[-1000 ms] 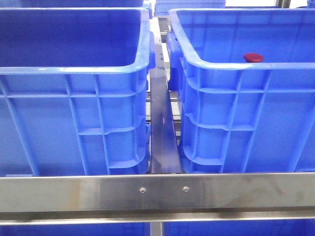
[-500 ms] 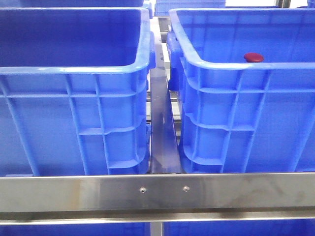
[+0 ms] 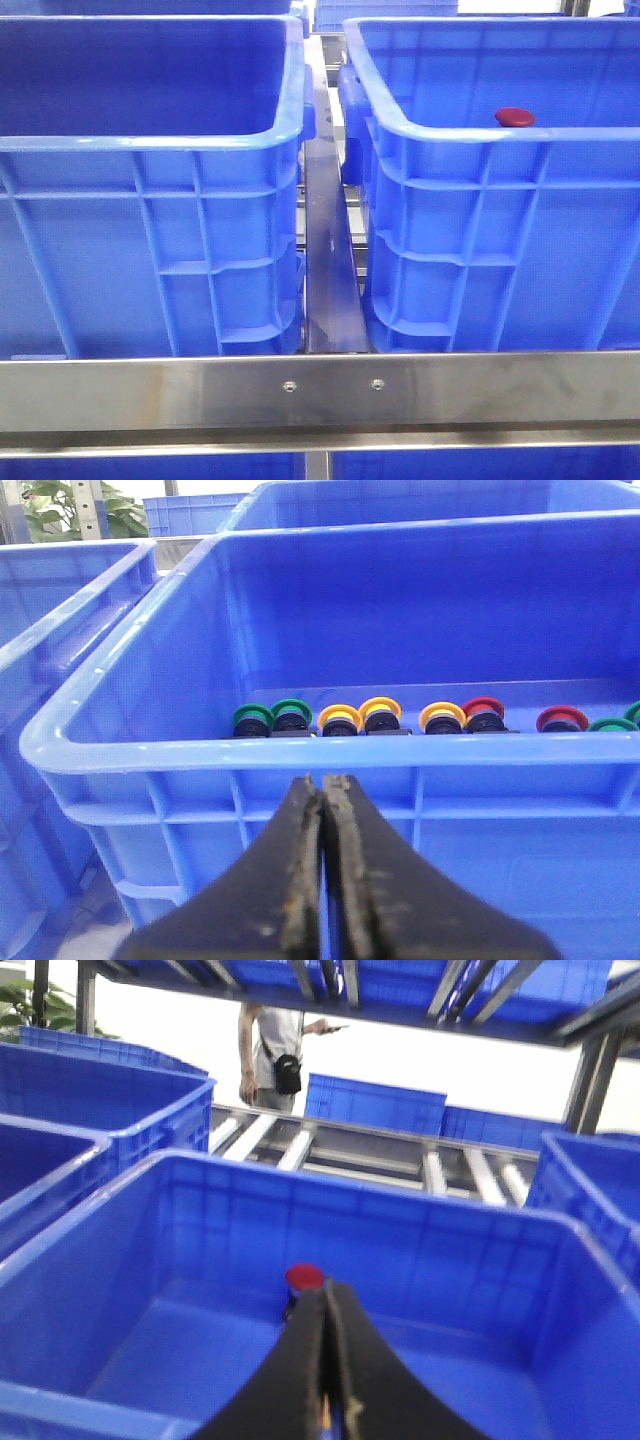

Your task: Pick red and yellow buttons and place in box

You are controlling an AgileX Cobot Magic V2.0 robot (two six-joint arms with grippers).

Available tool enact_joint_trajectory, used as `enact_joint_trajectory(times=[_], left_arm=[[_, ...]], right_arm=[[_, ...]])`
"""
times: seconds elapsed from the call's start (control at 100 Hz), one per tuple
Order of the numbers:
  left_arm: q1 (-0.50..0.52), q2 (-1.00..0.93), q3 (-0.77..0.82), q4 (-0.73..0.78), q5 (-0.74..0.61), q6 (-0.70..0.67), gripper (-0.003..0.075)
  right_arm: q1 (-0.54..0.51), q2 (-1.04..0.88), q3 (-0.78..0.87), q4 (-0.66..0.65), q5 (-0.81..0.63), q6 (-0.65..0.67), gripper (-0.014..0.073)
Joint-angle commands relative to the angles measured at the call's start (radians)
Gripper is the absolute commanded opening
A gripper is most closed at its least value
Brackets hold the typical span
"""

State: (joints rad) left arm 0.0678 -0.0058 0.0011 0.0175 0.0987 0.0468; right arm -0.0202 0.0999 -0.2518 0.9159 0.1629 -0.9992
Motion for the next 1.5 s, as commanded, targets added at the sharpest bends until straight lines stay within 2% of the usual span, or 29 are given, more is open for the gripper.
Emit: enact_joint_trajectory(times=[0.0,0.08,0.16,0.24,0.34,0.56,0.61,0.69,1.11,1.49], left_arm=[[-0.008,-0.031,0.053,-0.010,-0.073,-0.009,-0.0020],[-0.008,-0.031,0.053,-0.010,-0.073,-0.009,-0.0020],[-0.008,-0.031,0.053,-0.010,-0.073,-0.009,-0.0020],[-0.008,-0.031,0.053,-0.010,-0.073,-0.009,-0.0020],[-0.008,-0.031,0.053,-0.010,-0.073,-0.009,-0.0020],[-0.008,-0.031,0.053,-0.010,-0.073,-0.009,-0.0020],[-0.008,-0.031,0.053,-0.010,-0.073,-0.009,-0.0020],[-0.008,-0.031,0.053,-0.010,-0.073,-0.009,-0.0020],[-0.008,-0.031,0.053,-0.010,-0.073,-0.009,-0.0020],[-0.008,-0.031,0.053,-0.010,-0.073,-0.009,-0.0020]], right_arm=[[0.056,0.013,-0.034,-0.337,-0.066,0.355,-0.0069],[0.093,0.013,-0.028,-0.575,-0.087,0.602,-0.0069],[0.104,0.013,-0.004,-0.768,-0.170,0.771,-0.0069],[0.105,0.013,0.036,-0.871,-0.312,0.925,-0.0069],[0.115,0.011,0.104,-0.944,-0.433,1.027,-0.0069],[0.109,-0.072,0.270,-0.951,-0.391,1.036,-0.0069],[0.109,-0.088,0.264,-0.984,-0.303,1.036,-0.0069],[0.109,-0.117,0.266,-1.010,-0.281,1.038,-0.0069],[0.052,-0.134,0.267,-1.013,-0.283,1.038,-0.0069],[0.048,-0.135,0.267,-1.008,-0.279,1.038,-0.0069]])
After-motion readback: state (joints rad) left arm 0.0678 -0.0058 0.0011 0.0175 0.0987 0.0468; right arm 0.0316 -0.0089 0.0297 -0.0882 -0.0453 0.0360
